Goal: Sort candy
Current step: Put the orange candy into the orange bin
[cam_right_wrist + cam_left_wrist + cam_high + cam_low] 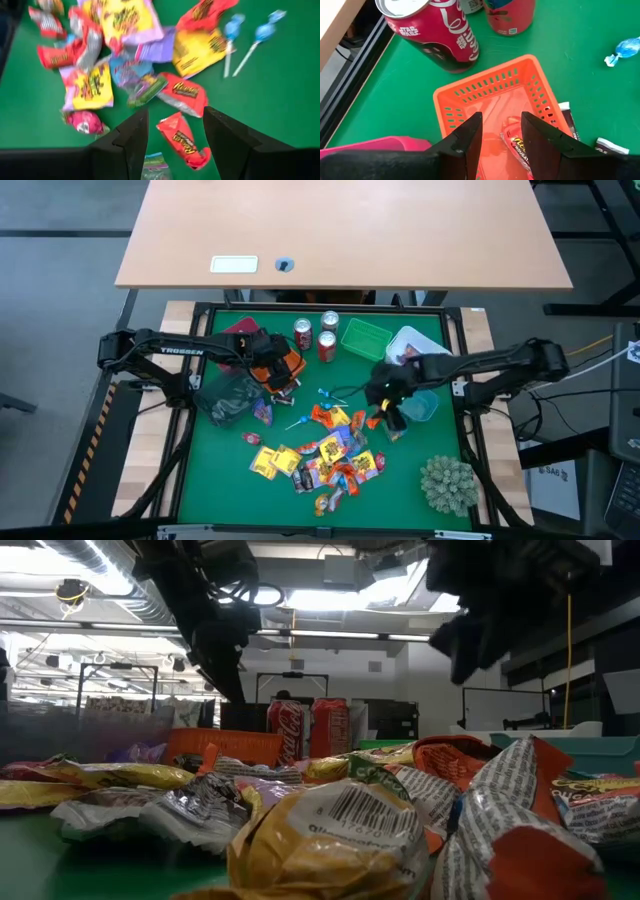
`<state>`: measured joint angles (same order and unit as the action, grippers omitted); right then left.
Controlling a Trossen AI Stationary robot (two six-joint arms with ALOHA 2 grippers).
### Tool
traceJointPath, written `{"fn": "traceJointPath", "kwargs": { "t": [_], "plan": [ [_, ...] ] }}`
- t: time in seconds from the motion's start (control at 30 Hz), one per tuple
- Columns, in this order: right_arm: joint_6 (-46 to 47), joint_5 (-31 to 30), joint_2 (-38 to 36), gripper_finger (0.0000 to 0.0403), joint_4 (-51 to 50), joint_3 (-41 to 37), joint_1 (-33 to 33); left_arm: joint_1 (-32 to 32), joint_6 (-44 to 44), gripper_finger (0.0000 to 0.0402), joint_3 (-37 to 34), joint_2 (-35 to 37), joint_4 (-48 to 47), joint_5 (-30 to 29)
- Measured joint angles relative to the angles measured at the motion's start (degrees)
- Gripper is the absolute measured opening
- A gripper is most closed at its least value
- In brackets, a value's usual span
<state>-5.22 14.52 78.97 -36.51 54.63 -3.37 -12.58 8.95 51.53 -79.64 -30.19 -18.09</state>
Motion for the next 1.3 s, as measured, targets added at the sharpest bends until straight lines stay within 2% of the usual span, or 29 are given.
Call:
{"fn": "traceJointPath", "kwargs": {
  "t": [0.5,0.97,1.07,1.3],
  "plan": [
    [-3.1,-5.5,12.4,0.0188,-3.2,0.0,-1.5,0.0,0.0,0.0124,0.0,0.0,0.3,0.0],
    [-4.3,-9.7,18.7,0.0185,-3.9,0.0,-1.5,0.0,0.0,0.0124,0.0,0.0,0.4,0.0],
    [-4.3,-10.0,18.4,0.0169,-3.9,0.0,-1.5,0.0,0.0,0.0124,0.0,0.0,0.5,0.0],
    [-4.2,-9.5,18.5,0.0103,-4.0,0.0,-1.5,0.9,-0.1,0.0124,0.0,0.0,1.1,-0.1]
  ]
}}
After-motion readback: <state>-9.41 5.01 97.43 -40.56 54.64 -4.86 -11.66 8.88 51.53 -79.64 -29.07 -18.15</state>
